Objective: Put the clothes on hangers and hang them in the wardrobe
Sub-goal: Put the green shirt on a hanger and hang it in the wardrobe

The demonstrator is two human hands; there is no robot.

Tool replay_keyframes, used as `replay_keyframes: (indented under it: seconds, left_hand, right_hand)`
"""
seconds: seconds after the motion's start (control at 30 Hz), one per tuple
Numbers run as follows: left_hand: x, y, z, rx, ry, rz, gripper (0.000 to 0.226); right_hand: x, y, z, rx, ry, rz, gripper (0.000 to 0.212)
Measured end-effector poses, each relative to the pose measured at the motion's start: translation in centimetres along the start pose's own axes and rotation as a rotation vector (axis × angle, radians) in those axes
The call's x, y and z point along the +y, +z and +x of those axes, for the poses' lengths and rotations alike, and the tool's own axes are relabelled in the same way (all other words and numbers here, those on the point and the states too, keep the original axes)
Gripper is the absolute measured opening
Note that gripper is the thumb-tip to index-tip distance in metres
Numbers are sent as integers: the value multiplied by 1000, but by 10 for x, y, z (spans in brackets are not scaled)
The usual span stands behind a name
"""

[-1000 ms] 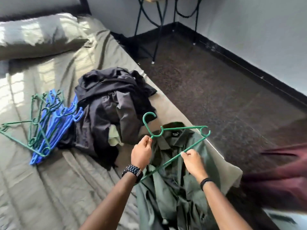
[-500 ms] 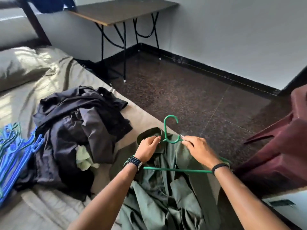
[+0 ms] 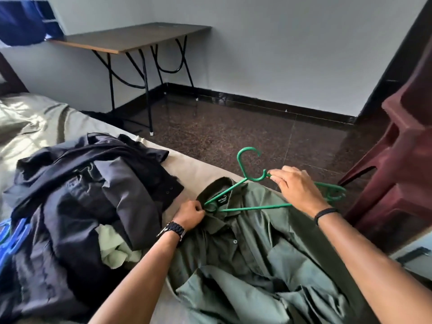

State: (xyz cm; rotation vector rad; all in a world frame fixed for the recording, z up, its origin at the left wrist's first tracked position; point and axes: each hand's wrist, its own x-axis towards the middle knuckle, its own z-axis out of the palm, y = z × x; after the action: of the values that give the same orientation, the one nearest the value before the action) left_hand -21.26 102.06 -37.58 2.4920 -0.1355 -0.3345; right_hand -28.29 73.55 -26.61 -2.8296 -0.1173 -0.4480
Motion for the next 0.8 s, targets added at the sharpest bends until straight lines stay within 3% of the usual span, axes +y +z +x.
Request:
replay_keyframes:
  seconds: [0.1, 0.23, 0.43, 0.67, 0.8]
  left_hand:
    - [-2, -14, -10, -67, 135, 16, 12]
    - [11, -35, -26, 1, 325, -36, 14]
    - [28, -69, -46, 18, 469, -148, 15]
    - [51, -86, -60, 86, 530, -309, 14]
    - [57, -89, -67, 170, 415, -387, 22]
  right_hand:
    - [-21, -5, 4, -24, 31, -72, 26]
    - [-47, -29, 22, -146, 38, -58, 29]
    - [-62, -59, 44, -184, 72, 11, 29]
    - [-86, -45, 40, -301, 158, 317, 20]
    - [-114, -11, 39, -323, 114, 448, 20]
